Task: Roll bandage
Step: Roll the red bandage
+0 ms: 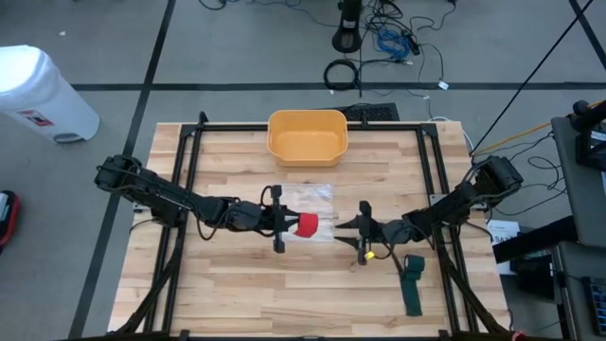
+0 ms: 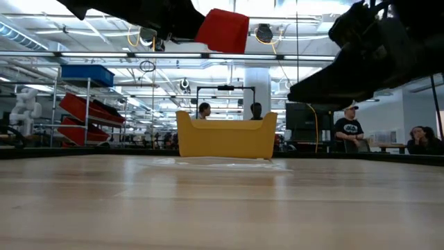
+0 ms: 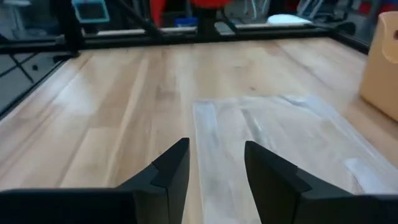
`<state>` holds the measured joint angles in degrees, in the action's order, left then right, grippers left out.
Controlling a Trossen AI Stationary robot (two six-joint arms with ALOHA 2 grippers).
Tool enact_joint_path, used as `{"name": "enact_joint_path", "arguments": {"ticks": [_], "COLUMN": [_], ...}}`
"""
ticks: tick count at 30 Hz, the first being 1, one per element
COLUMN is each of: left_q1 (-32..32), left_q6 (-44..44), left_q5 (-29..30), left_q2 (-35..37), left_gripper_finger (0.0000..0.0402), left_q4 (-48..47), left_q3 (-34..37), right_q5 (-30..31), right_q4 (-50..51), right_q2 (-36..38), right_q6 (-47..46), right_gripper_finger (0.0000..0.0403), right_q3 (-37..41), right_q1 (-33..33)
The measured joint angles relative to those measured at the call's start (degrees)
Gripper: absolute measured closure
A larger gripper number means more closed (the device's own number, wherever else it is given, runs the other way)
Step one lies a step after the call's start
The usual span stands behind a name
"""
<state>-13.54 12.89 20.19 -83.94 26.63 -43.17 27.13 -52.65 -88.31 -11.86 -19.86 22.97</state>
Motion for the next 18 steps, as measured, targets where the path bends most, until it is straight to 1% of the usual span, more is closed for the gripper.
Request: {"name": "enact_joint_path", "arguments": {"ticks": [3, 4, 8, 13, 15, 18], "left_q1": [0.0, 0.0, 0.0, 0.0, 0.0, 0.0], "left_q6": [-0.6, -0.7, -2.1, -3.5, -3.5, -3.5], "left_q5": [0.0, 0.0, 0.0, 0.0, 0.0, 0.0], "left_q2": [0.0, 0.0, 0.0, 0.0, 0.0, 0.0], "left_gripper_finger": [0.0388, 0.0388, 0.0388, 0.0388, 0.0388, 0.0388], "left_q4": [4.1, 5.1, 5.6, 10.5, 11.6, 11.7], "left_q3": [2.0, 2.6, 3.8, 6.4, 7.3, 8.2], "right_q5": [-4.4, -4.8, -4.8, -4.4, -3.3, -2.7], "right_q4": [-0.3, -0.3, -2.2, -7.8, -11.2, -18.2], "right_q2": [0.0, 0.0, 0.0, -0.5, -2.2, -6.7], "right_q6": [3.8, 4.8, 4.7, 3.6, 3.6, 3.6], "right_gripper_finger": [0.0261, 0.0261, 0.0261, 0.0261, 0.0261, 0.0261], "right_q3": [-0.2, -0.3, -1.1, -1.1, -1.2, -1.2], "right_q1": [-0.7, -0.8, -1.2, -2.5, -2.8, -3.2]}}
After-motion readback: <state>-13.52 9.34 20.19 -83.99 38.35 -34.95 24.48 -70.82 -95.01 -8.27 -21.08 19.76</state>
